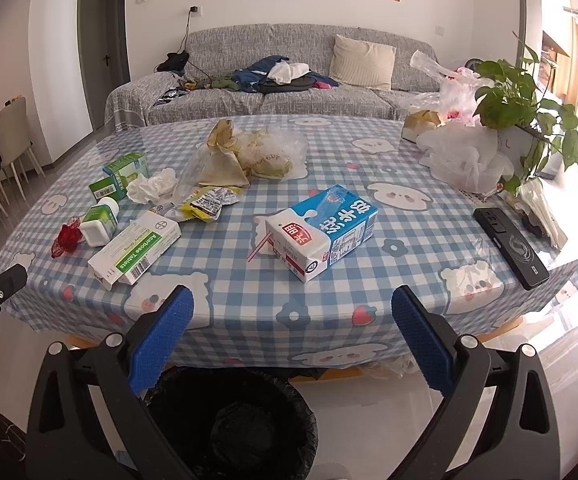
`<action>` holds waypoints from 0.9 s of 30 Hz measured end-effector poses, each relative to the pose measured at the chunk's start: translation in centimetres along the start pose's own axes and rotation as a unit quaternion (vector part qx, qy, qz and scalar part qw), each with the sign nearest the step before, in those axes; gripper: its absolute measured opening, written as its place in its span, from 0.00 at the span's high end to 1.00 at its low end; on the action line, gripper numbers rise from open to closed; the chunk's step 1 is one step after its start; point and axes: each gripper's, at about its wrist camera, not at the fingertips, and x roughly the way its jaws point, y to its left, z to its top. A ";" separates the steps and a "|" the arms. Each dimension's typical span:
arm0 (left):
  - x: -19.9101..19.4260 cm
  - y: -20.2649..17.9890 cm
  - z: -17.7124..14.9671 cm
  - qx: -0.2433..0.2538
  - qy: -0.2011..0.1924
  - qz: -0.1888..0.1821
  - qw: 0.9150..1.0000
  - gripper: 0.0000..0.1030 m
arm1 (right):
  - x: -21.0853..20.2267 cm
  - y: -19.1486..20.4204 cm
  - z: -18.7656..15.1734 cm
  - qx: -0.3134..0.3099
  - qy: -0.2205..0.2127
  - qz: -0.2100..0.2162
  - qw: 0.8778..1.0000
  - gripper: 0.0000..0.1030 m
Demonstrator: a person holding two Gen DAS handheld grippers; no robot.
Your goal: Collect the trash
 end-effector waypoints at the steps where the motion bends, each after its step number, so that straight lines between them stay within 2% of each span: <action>1: 0.0 0.0 0.0 -0.001 0.000 0.000 1.000 0.06 | 0.0 -0.1 0.0 0.000 0.000 0.001 1.000 0.07; 27: 0.2 -0.1 -0.2 0.003 0.004 0.006 1.000 0.06 | 0.1 -0.2 -0.1 0.003 -0.001 -0.001 1.000 0.07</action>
